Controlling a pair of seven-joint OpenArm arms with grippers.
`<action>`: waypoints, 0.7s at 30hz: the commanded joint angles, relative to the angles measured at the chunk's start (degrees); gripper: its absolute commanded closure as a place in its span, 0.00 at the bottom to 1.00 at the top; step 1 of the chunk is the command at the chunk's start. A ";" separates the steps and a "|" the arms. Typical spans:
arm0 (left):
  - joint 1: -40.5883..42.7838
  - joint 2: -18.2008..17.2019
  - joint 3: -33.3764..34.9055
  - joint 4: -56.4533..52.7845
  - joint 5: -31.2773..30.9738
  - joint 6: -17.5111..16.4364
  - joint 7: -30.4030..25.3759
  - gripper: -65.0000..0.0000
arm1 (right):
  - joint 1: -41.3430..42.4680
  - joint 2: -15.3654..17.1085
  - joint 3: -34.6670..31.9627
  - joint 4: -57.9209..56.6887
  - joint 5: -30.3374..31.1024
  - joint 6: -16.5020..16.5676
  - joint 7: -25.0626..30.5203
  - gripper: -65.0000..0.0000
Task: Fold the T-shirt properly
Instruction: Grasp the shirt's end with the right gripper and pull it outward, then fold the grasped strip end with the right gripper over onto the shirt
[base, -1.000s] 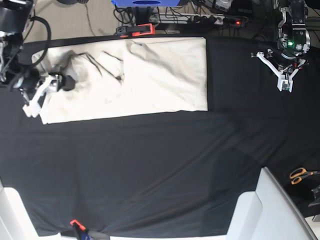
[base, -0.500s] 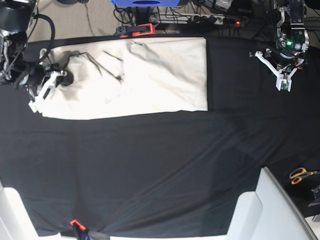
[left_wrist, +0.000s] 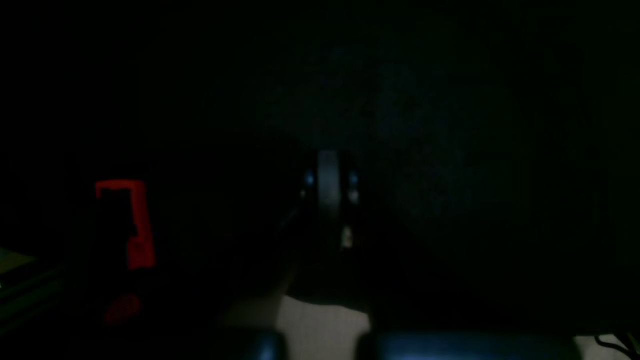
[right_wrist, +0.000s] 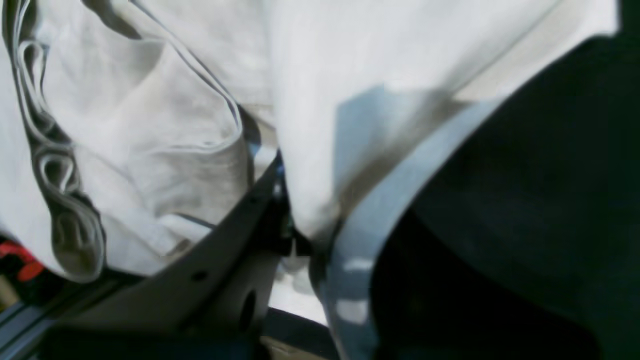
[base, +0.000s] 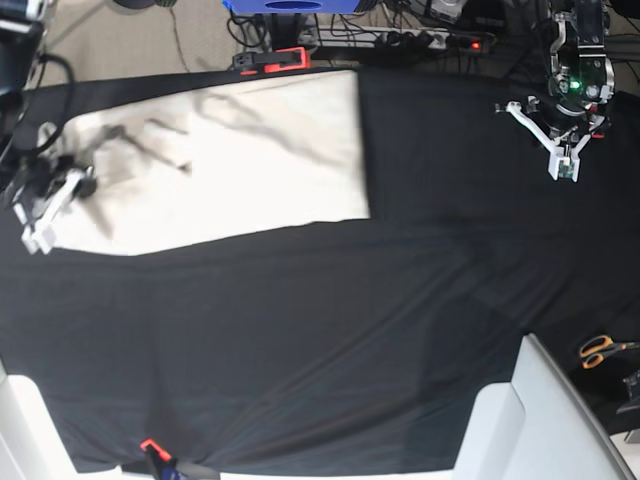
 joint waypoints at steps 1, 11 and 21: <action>0.01 -0.91 -0.42 0.77 0.25 0.28 -0.98 1.00 | 1.80 1.55 0.34 0.07 -0.17 -0.84 1.19 0.99; 0.01 -0.91 -0.42 0.77 0.25 0.28 -0.98 1.00 | -2.59 -2.50 -0.28 19.06 -16.78 -12.53 0.75 0.99; -0.16 -0.82 -0.42 0.77 0.25 0.28 -0.98 1.00 | -12.17 -15.95 -10.47 38.31 -42.80 -12.97 -1.27 0.99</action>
